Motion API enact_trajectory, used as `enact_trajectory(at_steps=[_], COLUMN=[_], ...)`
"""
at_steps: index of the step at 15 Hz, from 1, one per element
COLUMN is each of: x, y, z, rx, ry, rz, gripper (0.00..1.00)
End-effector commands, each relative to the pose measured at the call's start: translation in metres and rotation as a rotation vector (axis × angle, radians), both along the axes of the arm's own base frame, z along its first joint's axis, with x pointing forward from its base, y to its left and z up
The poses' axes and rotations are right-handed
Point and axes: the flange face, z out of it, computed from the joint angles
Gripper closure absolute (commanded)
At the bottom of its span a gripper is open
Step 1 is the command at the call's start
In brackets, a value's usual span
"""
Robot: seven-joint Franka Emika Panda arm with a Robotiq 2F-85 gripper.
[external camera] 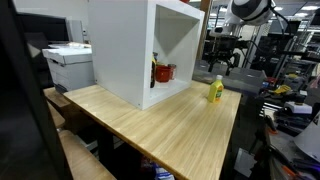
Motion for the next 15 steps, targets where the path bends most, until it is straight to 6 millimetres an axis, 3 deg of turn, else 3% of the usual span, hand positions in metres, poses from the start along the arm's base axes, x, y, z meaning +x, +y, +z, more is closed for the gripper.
enact_trajectory(at_steps=[1, 8, 15], x=[-0.017, -0.021, -0.021], y=[0.01, 0.015, 0.018], z=[0.016, 0.037, 0.038], rx=[-0.088, -0.141, -0.127], ry=[-0.01, 0.065, 0.101], rz=[-0.167, -0.522, -0.895], gripper=[0.0, 0.0, 0.0])
